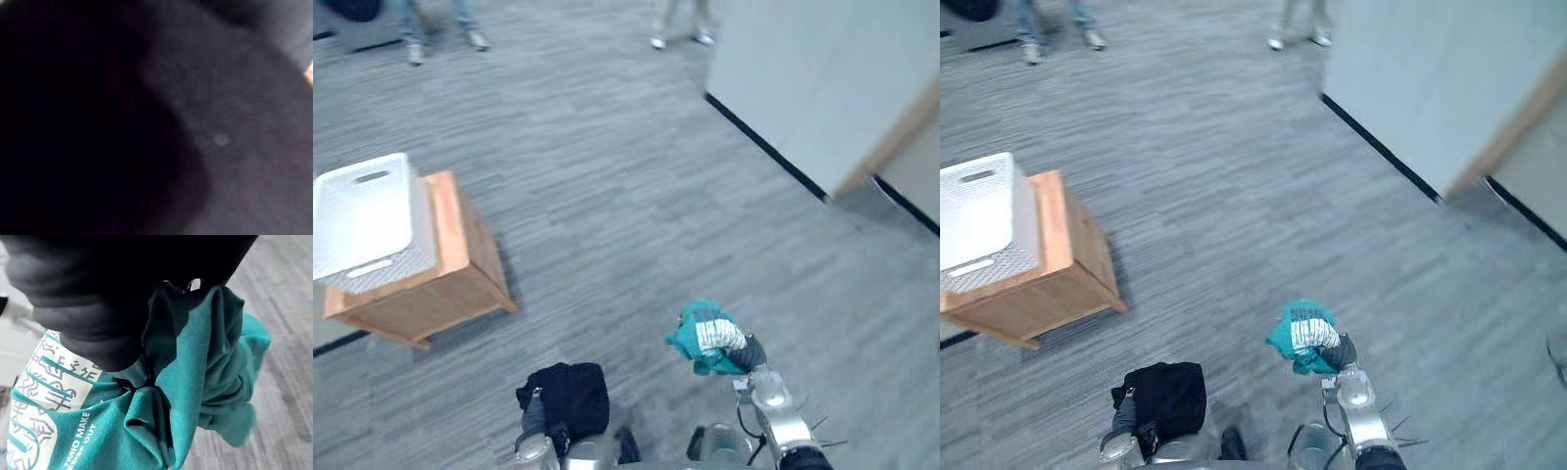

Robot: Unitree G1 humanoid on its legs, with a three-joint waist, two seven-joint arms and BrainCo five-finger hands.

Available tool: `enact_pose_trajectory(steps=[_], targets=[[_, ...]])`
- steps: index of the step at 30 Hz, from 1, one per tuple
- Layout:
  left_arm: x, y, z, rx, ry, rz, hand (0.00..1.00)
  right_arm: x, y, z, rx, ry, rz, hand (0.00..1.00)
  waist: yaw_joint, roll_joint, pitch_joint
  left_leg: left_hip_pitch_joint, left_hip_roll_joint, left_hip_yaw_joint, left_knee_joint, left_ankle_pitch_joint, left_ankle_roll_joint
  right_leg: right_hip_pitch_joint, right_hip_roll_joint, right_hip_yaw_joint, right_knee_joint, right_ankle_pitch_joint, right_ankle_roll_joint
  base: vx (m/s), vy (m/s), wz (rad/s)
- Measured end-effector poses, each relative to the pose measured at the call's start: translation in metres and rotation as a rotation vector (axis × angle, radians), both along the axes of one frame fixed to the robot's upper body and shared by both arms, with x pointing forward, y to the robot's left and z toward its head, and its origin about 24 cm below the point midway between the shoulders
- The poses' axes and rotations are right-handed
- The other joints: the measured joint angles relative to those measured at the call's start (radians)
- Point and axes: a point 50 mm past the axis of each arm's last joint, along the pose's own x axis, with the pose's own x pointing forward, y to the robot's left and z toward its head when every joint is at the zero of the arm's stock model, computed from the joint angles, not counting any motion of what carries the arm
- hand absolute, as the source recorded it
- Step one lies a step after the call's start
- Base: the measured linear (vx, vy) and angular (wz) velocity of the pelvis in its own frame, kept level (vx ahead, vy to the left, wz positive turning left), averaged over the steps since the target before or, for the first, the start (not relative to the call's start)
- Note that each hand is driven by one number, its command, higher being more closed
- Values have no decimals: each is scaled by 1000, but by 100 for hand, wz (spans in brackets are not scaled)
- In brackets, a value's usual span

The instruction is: Tidy the bed and pick cloth on bed and put in laundry

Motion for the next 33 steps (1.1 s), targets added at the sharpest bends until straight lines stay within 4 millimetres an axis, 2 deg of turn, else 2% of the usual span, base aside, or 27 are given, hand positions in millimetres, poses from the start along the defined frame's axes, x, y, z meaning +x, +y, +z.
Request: enact_pose_trajectory(steps=[1, 2, 3, 4, 5, 6, 7, 8, 9, 10, 11, 12, 13, 15, 16, 18, 20, 21, 23, 24, 25, 26, 27, 28, 30, 31, 33], targets=[[0, -2, -1, 9, 10, -26, 100, -3, -2, -2, 9, 7, -21, 100, -18, -11, -8, 22, 13, -70, -17, -2, -40, -30, 4, 54, -230, 30, 41, 480, -417, 161], [0, -1, -2, 21, 18, -50, 100, -6, -3, -3, 17, 11, -38, 100, -25, -2, -4, 34, 20, -105, -27, -7, -67, -41, 3, 93, -383, 69, 60, 585, -557, 182], [1, -1, -3, 32, 29, -70, 100, -9, -5, -5, 23, 20, -57, 100, -24, -8, -6, 62, 38, -143, -41, -22, -110, -54, 5, 153, -574, 146, 80, 585, -607, 147], [-1, 0, -4, 47, 41, -75, 100, -11, -5, -6, 27, 27, -62, 100, -20, -23, -14, 84, 53, -167, -44, -44, -150, -85, -4, 214, -676, 191, 119, 480, -535, 130], [-2, 2, -4, 55, 46, -79, 100, -12, -4, -7, 31, 28, -64, 100, -20, -25, -14, 106, 65, -173, -53, -63, -184, -102, -10, 237, -687, 197, 131, 458, -561, 121], [-9, 6, -5, 71, 66, -87, 100, -16, -2, -9, 40, 41, -68, 100, -24, -33, -21, 158, 79, -176, -72, -94, -235, -104, -18, 248, -658, 188, 124, 465, -628, 109], [-15, 10, -6, 85, 78, -80, 100, -25, -1, -14, 43, 70, -63, 100, -24, -25, -45, 203, 126, -208, -73, -144, -260, -110, 19, 265, -577, 278, 107, 478, -623, 93], [-20, 6, -8, 73, 93, -80, 100, -30, -4, -16, 36, 84, -59, 100, -23, 12, -68, 205, 181, -221, -41, -152, -254, -117, 64, 242, -523, 287, 108, 606, -779, 54], [-26, 1, -10, 52, 101, -69, 100, -28, -4, -16, 45, 85, -49, 100, -18, 59, -83, 75, 268, -231, 259, -95, -196, -94, 107, 200, -496, 295, 93, 476, -643, 25], [-23, -1, -10, 50, 90, -68, 100, -27, -5, -15, 47, 80, -50, 100, -19, 68, -81, 16, 302, -228, 384, -45, -156, -73, 122, 178, -509, 296, 71, 558, -737, 24], [-24, 0, -9, 55, 90, -68, 100, -27, -5, -13, 52, 71, -53, 100, -21, 83, -71, -98, 390, -219, 625, 80, -112, -10, 160, 154, -548, 290, 46, 340, -430, 16], [-23, 0, -9, 53, 82, -62, 100, -26, -4, -12, 56, 64, -53, 100, -17, 92, -61, -144, 430, -205, 761, 81, -114, 29, 184, 149, -561, 285, 20, 420, -475, -3], [-18, 4, -5, 57, 50, -39, 100, -24, -6, -9, 54, 48, -61, 100, 2, 93, -38, -218, 476, -143, 1004, 60, -86, 122, 216, 149, -588, 260, -33, 313, -352, -23], [-14, 7, -1, 65, 18, -18, 100, -21, -9, -6, 47, 31, -65, 100, 9, 72, -28, -280, 464, -49, 1081, 44, -68, 189, 216, 148, -628, 240, -59, 324, -364, -22], [-11, 9, 1, 70, -4, -10, 100, -16, -9, -3, 46, 13, -65, 100, 11, 63, -26, -337, 445, 27, 1055, 31, -90, 215, 216, 147, -662, 234, -69, 349, -319, -26], [-6, 10, 4, 72, -24, -8, 100, -7, -10, 3, 42, -13, -57, 100, 28, 61, -24, -397, 405, 155, 881, 8, -137, 231, 217, 133, -721, 233, -73, 298, -171, -41], [-8, 10, 3, 69, -17, -8, 100, -5, -10, 4, 42, -16, -49, 100, 32, 65, -24, -367, 375, 391, 509, 22, -174, 273, 230, 33, -768, 251, -68, 349, -73, -20], [-8, 10, 3, 66, -9, -10, 100, -6, -11, 3, 41, -12, -53, 100, 29, 73, -23, -346, 368, 464, 400, 27, -176, 290, 247, 14, -772, 244, -62, 451, -28, 41], [-4, 6, 3, 45, -11, -39, 100, -9, -18, 3, 39, -9, -96, 100, 24, 68, -22, -283, 302, 619, 163, 16, -147, 347, 277, -71, -777, 182, -40, 475, 14, 99], [-3, 8, 3, 44, -9, -35, 100, -9, -19, 2, 38, -7, -107, 100, 27, 47, -23, -269, 275, 613, 139, 28, -75, 372, 264, -103, -771, 150, -36, 334, 31, 126], [-4, 13, 4, 52, -9, -10, 100, -12, -16, 0, 49, 1, -110, 100, 29, -14, -33, -252, 230, 614, 126, 29, -67, 389, 220, -149, -738, 99, -8, 463, 68, 147], [-4, 18, 7, 64, -23, 13, 100, -16, -15, 0, 48, 3, -111, 100, 32, -57, -45, -231, 170, 594, 87, 49, -32, 386, 163, -195, -599, 47, 19, 477, 90, 145], [-4, 14, 6, 53, -21, 15, 100, -17, -15, 0, 44, 3, -109, 100, 30, -60, -47, -224, 145, 565, 71, 48, -14, 340, 123, -194, -441, 22, 38, 581, 147, 140], [-4, 14, 6, 52, -18, 14, 100, -15, -15, 0, 44, -1, -102, 100, 29, -60, -47, -205, 107, 520, 38, 48, -15, 229, 45, -158, -153, 59, 10, 370, 126, 105], [-3, 15, 7, 64, -14, -15, 100, -14, -4, -1, 73, -1, -86, 100, 9, -58, -43, -158, 63, 421, 11, 54, -5, 106, -21, -69, 162, 75, -4, 474, 87, 168], [-2, 14, 7, 69, -11, -31, 100, -15, 4, -3, 92, 8, -68, 100, 1, -52, -37, -118, 49, 362, 0, 54, -4, 86, -37, -54, 183, 72, 0, 606, -14, 197], [0, 12, 8, 71, -17, -48, 100, -14, 15, -4, 115, 5, -34, 100, -10, -31, -26, -69, 41, 264, -20, 54, -6, 48, -39, -40, 78, 48, 7, 517, -137, 165]])
